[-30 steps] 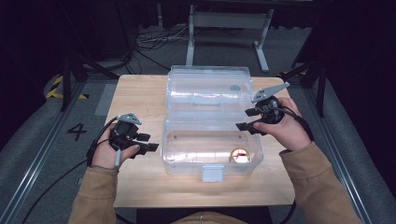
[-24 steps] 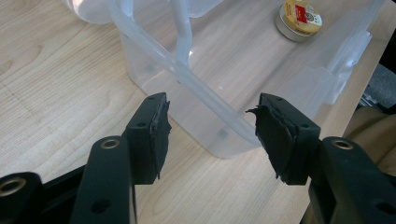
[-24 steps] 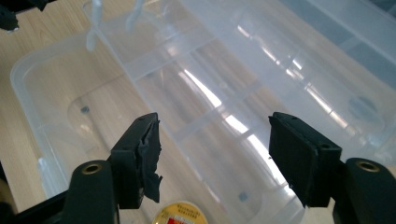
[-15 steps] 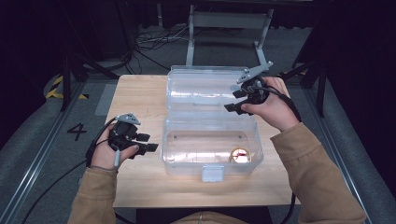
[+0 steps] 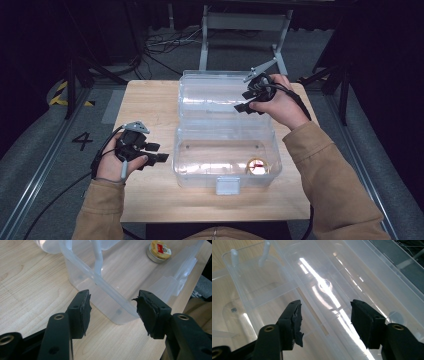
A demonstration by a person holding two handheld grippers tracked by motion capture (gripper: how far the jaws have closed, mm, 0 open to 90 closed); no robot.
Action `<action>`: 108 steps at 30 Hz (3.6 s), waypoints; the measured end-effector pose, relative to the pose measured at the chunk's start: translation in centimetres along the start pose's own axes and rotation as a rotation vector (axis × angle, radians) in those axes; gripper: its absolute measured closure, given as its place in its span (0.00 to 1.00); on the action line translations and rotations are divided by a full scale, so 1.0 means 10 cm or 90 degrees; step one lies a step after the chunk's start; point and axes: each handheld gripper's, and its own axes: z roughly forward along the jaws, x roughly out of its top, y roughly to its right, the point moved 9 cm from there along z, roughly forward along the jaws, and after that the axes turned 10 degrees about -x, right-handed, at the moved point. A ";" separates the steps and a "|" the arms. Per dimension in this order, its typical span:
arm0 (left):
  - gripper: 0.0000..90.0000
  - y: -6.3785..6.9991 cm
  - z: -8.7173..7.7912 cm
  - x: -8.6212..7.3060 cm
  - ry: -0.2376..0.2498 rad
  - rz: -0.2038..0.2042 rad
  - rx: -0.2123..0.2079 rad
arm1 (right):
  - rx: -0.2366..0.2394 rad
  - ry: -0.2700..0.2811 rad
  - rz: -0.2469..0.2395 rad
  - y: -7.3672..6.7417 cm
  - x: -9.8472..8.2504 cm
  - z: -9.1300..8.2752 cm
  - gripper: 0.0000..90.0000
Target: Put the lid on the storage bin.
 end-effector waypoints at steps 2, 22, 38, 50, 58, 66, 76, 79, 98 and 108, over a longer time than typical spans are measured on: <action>0.50 0.00 0.00 0.00 0.000 -0.001 -0.001 | 0.010 -0.008 -0.006 -0.01 0.00 0.04 0.50; 0.50 0.02 0.01 0.01 0.001 0.003 -0.002 | 0.043 -0.066 -0.058 -0.11 -0.02 0.16 0.88; 0.50 0.29 0.16 0.12 -0.015 0.051 -0.036 | 0.058 -0.063 -0.049 -0.10 -0.03 0.17 0.89; 0.52 0.58 0.56 0.17 -0.067 0.115 -0.088 | 0.063 -0.063 -0.042 -0.10 -0.04 0.16 0.89; 0.58 0.66 0.76 0.10 -0.118 0.135 -0.112 | 0.063 -0.060 -0.043 -0.10 -0.03 0.17 0.89; 0.67 0.69 0.98 0.00 -0.175 0.147 -0.126 | 0.061 -0.060 -0.043 -0.10 -0.04 0.16 0.89; 0.84 0.67 1.08 -0.04 -0.203 0.153 -0.100 | 0.060 -0.062 -0.040 -0.11 -0.04 0.16 0.89; 0.84 0.67 1.08 -0.04 -0.204 0.156 -0.093 | 0.061 -0.063 -0.039 -0.11 -0.04 0.16 0.89; 0.84 0.66 1.08 -0.05 -0.204 0.161 -0.092 | 0.074 -0.054 -0.019 -0.13 -0.04 0.15 0.90; 0.84 0.66 1.08 -0.05 -0.203 0.154 -0.095 | 0.063 -0.057 -0.030 -0.15 -0.04 0.13 0.91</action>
